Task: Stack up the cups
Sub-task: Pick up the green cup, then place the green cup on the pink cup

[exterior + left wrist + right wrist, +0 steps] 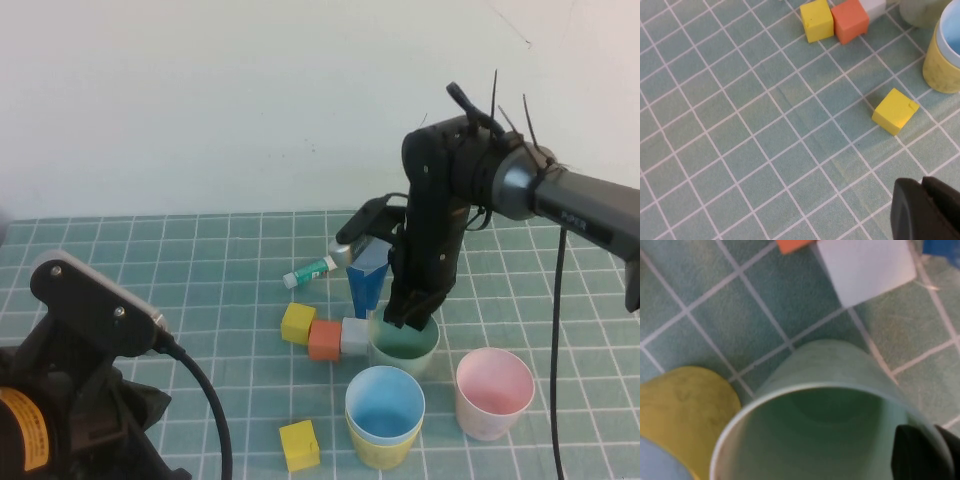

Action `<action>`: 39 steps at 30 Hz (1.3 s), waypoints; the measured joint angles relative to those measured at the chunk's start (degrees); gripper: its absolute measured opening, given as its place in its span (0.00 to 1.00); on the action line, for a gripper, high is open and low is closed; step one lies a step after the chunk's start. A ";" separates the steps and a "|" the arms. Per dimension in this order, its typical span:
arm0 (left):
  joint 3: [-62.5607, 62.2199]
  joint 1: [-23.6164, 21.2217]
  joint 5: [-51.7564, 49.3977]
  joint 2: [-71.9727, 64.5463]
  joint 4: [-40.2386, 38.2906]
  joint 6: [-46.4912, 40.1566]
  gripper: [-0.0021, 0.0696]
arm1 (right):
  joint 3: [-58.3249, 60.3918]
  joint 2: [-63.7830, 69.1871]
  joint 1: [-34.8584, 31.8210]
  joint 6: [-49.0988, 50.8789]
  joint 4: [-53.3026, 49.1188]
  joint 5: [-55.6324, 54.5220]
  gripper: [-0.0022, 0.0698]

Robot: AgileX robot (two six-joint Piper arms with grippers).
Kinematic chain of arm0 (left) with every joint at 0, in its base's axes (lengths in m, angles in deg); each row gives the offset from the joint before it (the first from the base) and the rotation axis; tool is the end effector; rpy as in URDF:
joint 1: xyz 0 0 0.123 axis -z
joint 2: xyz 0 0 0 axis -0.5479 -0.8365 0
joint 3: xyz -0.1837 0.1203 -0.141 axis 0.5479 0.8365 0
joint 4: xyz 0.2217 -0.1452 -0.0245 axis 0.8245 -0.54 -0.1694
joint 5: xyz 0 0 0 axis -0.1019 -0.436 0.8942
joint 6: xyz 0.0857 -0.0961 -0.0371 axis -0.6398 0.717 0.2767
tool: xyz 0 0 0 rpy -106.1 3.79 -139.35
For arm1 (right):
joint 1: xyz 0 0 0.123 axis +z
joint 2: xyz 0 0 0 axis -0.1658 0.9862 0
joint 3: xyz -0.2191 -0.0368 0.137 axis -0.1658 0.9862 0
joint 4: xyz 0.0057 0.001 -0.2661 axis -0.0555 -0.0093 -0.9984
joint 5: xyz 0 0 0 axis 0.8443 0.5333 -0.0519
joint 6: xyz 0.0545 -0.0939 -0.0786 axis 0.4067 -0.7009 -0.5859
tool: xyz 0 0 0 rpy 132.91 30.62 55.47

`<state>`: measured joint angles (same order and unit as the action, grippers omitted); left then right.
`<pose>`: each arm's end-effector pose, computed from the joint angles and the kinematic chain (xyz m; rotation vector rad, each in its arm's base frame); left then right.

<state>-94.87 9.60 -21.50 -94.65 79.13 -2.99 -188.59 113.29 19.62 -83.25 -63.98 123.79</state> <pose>0.1851 -0.1447 0.2342 0.7352 2.2587 -0.2133 0.4164 0.2408 0.0774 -1.4585 2.7104 0.0845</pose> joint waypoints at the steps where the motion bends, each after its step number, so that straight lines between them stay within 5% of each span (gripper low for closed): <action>1: 0.00 0.00 0.00 0.00 0.00 0.00 0.03 | -0.61 -0.28 0.00 0.00 -0.17 0.32 0.05; 13: 0.00 0.00 0.00 0.00 0.04 0.00 0.03 | 0.40 -16.82 0.00 0.51 -1.46 1.55 0.05; 23: 0.00 0.00 0.00 0.00 0.18 0.00 0.03 | 23.51 -34.82 -0.99 2.88 -4.31 2.01 0.05; 39: 0.00 0.00 0.00 0.00 0.40 0.00 0.03 | 31.20 -29.15 -6.02 4.75 -1.72 -5.64 0.05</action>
<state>-94.87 9.60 -21.50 -94.65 79.54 -2.99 -157.39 84.14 13.60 -78.50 -65.69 118.15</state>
